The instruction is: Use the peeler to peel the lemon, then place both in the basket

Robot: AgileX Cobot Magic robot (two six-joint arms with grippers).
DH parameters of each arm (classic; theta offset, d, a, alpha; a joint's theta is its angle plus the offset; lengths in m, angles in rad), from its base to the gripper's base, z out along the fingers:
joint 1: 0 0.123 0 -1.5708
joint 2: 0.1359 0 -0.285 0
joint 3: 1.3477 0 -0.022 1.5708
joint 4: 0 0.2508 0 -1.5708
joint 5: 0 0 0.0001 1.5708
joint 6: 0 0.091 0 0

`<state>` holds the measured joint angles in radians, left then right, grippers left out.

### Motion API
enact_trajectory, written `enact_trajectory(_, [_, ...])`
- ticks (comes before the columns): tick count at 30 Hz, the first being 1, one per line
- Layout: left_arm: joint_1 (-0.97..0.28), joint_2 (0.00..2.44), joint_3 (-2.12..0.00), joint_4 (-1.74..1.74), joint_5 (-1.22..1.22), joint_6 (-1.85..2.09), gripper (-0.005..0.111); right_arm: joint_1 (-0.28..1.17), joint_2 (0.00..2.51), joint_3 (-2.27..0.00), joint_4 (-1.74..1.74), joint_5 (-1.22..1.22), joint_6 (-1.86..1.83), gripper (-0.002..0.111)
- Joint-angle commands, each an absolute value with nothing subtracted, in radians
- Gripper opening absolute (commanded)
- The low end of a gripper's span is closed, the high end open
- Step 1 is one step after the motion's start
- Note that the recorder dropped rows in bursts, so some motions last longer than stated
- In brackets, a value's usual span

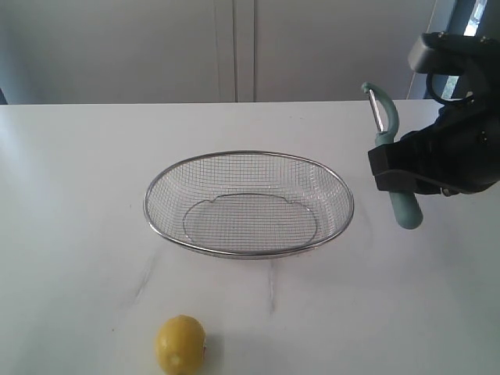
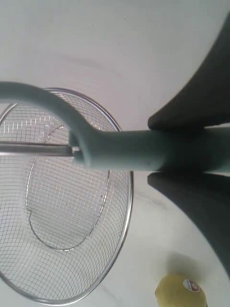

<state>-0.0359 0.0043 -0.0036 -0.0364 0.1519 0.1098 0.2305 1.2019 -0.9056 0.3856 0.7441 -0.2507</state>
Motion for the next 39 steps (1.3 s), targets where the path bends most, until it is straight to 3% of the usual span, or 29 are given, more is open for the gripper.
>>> enact_trajectory(1, [-0.035, 0.000, 0.000, -0.044, 0.143, 0.103, 0.000, 0.232, 1.195, -0.912, 0.391, 0.732, -0.259, 0.000])
enact_trajectory(26, [-0.035, 0.000, 0.000, -0.046, 0.008, 0.101, 0.000, 0.232, 1.195, -0.912, 0.391, 0.732, -0.259, 0.000])
enact_trajectory(39, [-0.035, 0.000, 0.000, -0.048, -0.022, -0.236, 0.000, 0.232, 1.195, -0.912, 0.391, 0.732, -0.273, 0.000])
